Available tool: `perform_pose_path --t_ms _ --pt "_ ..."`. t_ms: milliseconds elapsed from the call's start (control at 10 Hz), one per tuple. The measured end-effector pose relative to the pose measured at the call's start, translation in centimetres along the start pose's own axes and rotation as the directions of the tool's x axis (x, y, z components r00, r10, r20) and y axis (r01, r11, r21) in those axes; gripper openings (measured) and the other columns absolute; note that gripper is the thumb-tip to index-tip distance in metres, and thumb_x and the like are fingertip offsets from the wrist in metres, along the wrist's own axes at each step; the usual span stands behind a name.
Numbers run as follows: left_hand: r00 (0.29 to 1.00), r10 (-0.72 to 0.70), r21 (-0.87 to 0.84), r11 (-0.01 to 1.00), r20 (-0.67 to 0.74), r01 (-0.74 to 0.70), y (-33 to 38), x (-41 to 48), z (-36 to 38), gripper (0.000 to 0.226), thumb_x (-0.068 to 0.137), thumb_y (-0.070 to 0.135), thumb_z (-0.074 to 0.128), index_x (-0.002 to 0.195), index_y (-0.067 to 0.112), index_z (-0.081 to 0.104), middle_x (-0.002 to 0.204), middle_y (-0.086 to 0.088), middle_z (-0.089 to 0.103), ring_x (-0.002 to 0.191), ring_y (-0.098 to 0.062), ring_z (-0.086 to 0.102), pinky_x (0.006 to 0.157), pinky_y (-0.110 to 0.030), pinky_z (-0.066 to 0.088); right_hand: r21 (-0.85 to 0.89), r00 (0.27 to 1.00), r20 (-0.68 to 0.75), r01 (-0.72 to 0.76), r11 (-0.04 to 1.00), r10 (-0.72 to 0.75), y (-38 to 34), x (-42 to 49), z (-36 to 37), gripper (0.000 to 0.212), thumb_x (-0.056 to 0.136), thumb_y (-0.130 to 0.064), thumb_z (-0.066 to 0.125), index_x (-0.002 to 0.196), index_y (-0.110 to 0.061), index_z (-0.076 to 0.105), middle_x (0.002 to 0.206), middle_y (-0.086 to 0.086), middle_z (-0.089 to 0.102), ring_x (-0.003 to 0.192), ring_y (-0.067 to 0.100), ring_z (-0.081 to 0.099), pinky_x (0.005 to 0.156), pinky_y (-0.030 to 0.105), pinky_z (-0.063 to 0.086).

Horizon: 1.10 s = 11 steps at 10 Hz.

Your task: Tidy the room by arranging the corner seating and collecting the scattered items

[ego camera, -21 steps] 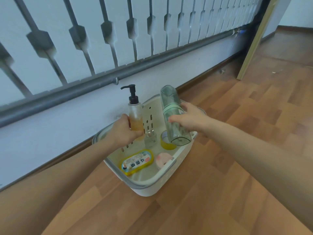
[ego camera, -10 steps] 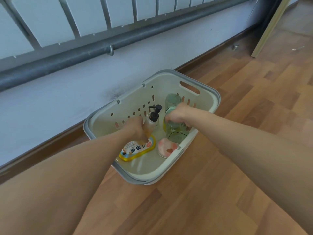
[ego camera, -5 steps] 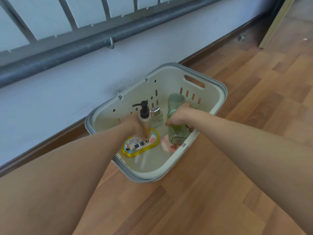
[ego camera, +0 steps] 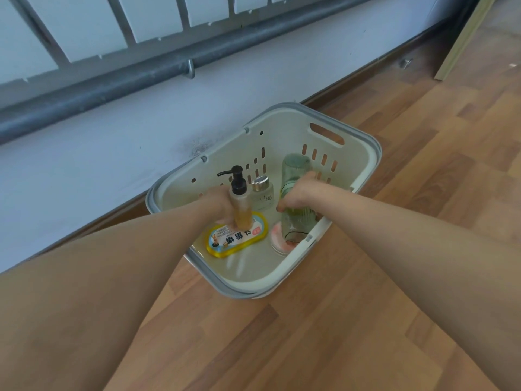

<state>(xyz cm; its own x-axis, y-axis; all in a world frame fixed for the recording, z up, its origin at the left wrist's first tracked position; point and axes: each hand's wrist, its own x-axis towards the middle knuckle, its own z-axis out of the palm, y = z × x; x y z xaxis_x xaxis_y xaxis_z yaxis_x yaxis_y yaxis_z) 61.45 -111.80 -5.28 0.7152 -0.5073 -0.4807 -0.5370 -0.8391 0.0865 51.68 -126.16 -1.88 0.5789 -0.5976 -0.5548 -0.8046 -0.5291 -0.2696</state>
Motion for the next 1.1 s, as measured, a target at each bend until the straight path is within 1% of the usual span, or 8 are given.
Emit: perform_pose_path --t_ms 200,300,400,500,700,800,900,1100 --pt "0.987 0.001 0.114 0.993 0.164 -0.020 -1.2 1.2 -0.2 0.057 0.073 0.041 0.079 0.119 0.012 0.063 0.114 0.000 0.067 0.103 -0.021 0.062 0.093 -0.030 0.048 -0.016 0.999 0.031 0.040 0.999 -0.039 -0.2 -0.4 -0.6 0.100 0.087 -0.040 0.068 0.151 0.001 0.003 0.153 0.022 0.023 0.135 0.037 0.038 0.108 0.043 0.041" --pt "0.986 -0.004 0.170 0.985 0.164 -0.025 -1.2 0.8 -0.6 0.038 0.082 0.044 0.069 0.100 0.010 0.066 0.108 0.000 0.064 0.101 -0.023 0.059 0.094 -0.031 0.044 -0.076 0.994 0.049 0.101 0.992 -0.098 -0.3 -2.2 -1.8 0.068 0.098 -0.037 0.052 0.149 -0.001 0.026 0.151 0.019 0.032 0.134 0.032 0.042 0.106 0.035 0.040" --pt "0.988 -0.033 0.255 0.967 0.151 -0.007 -1.2 0.2 -1.0 0.042 0.086 0.048 0.063 0.067 0.012 0.053 0.079 -0.002 0.059 0.087 -0.024 0.057 0.088 -0.032 0.047 -0.139 0.985 0.093 0.156 0.978 -0.143 -0.4 -3.7 -2.5 0.054 0.102 -0.032 0.043 0.147 -0.002 0.034 0.151 0.016 0.037 0.133 0.030 0.043 0.104 0.034 0.039" --pt "0.983 -0.041 0.251 0.968 0.178 -0.005 -1.1 -0.8 -1.6 0.043 0.089 0.049 0.058 0.067 0.012 0.051 0.077 -0.002 0.056 0.088 -0.024 0.057 0.084 -0.032 0.046 -0.130 0.980 0.081 0.188 0.973 -0.179 -0.5 -4.6 -3.0 0.052 0.103 -0.031 0.042 0.147 -0.003 0.035 0.151 0.015 0.037 0.134 0.030 0.043 0.104 0.034 0.038" --pt "0.984 0.048 0.062 0.996 0.173 -0.059 -0.8 -2.8 -3.5 0.040 0.096 0.034 0.051 0.118 0.003 0.061 0.119 -0.010 0.063 0.109 -0.027 0.059 0.096 -0.036 0.047 0.172 0.971 0.058 0.217 0.961 -0.230 0.0 -4.3 -3.5 0.058 0.087 -0.032 0.068 0.133 -0.002 0.047 0.129 0.015 0.057 0.108 0.029 0.061 0.095 0.039 0.052" --pt "0.976 0.090 -0.079 0.994 0.199 -0.075 0.0 -4.5 -5.1 0.039 0.096 0.026 0.054 0.124 -0.001 0.059 0.127 -0.014 0.060 0.110 -0.029 0.062 0.095 -0.039 0.051 0.229 0.957 0.007 0.280 0.932 -0.289 0.0 -5.4 -4.4 0.052 0.086 -0.028 0.069 0.128 -0.002 0.053 0.112 0.013 0.062 0.097 0.023 0.064 0.085 0.037 0.056" --pt "0.957 0.126 -0.020 0.992 0.262 -0.125 0.7 -6.9 -7.1 0.043 0.094 0.037 0.055 0.119 0.002 0.062 0.118 -0.009 0.066 0.103 -0.024 0.066 0.098 -0.040 0.049 0.186 0.933 -0.021 0.356 0.916 -0.358 0.1 -6.7 -5.5 0.050 0.088 -0.026 0.068 0.130 -0.004 0.054 0.103 0.010 0.062 0.084 0.017 0.061 0.060 0.025 0.045" --pt "0.960 0.273 0.092 0.959 -0.065 -0.267 3.3 -10.5 -11.0 0.045 0.089 0.046 0.060 0.120 0.014 0.063 0.118 -0.002 0.065 0.108 -0.022 0.059 0.090 -0.036 0.048 0.028 0.881 -0.063 0.472 0.881 -0.469 1.1 -8.1 -7.7 0.055 0.085 -0.030 0.070 0.134 -0.012 0.053 0.130 0.004 0.058 0.108 0.022 0.059 0.079 0.030 0.049"
